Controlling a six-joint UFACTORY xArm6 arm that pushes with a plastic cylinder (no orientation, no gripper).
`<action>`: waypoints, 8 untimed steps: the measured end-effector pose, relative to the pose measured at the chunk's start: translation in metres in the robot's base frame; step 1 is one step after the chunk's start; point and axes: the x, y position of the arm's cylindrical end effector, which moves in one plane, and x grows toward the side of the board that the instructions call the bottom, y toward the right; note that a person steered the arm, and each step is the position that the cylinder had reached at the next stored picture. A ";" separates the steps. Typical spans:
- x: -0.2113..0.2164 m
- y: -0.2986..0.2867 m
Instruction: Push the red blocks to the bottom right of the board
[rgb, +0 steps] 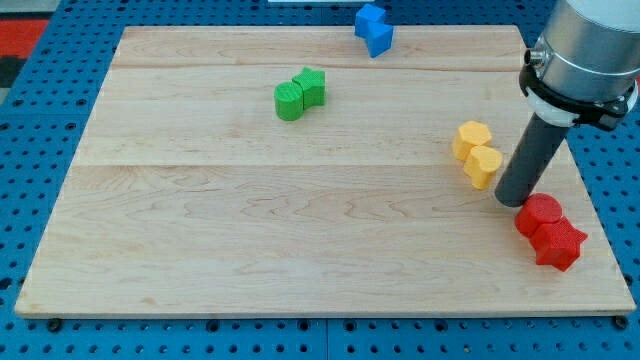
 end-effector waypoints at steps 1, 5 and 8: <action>-0.004 0.000; -0.019 0.034; 0.023 0.036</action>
